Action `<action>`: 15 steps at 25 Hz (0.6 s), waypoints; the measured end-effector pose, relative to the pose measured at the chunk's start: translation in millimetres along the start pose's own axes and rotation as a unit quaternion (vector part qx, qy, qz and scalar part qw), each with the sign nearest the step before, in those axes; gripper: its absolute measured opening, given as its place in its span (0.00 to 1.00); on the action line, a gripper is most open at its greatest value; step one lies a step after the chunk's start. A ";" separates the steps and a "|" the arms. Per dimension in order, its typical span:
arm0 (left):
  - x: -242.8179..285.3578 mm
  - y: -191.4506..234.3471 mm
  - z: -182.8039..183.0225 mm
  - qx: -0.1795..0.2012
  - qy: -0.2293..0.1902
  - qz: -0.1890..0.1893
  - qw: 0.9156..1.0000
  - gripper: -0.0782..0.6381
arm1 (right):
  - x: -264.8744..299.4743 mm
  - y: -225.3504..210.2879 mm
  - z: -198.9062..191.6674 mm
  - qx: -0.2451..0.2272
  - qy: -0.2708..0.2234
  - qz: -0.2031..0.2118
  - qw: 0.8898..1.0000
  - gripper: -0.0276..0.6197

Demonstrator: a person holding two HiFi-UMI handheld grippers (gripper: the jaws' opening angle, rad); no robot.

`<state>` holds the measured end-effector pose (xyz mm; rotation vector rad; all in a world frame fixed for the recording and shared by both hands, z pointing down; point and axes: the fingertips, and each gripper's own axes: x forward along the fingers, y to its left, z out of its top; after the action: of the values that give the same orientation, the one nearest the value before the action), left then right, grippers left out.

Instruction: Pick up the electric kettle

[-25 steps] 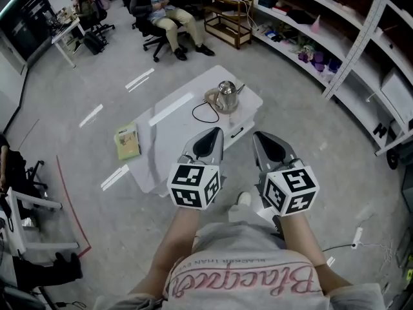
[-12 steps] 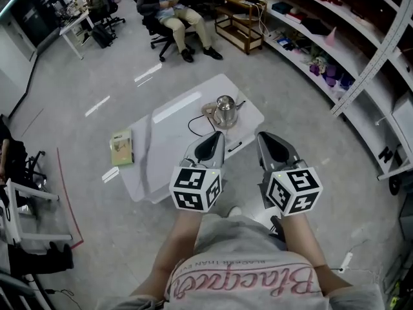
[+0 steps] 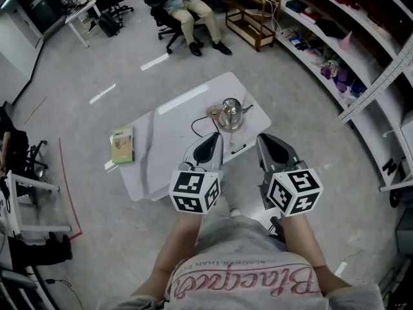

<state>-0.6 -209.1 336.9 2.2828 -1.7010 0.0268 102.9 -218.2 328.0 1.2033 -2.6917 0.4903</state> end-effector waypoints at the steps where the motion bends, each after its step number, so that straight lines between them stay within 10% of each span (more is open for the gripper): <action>1: 4.3 4.5 2.7 0.002 -0.006 0.001 1.000 0.11 | 6.4 0.6 3.3 -0.008 -0.005 0.007 1.000 0.08; 15: 92.5 81.3 16.4 0.035 -0.012 -0.019 0.999 0.11 | 116.8 -43.9 34.8 -0.015 -0.043 0.009 0.999 0.08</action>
<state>-51.7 -320.6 356.7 2.3749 -1.6937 0.0505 57.6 -339.2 337.0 1.2187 -2.7730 0.4075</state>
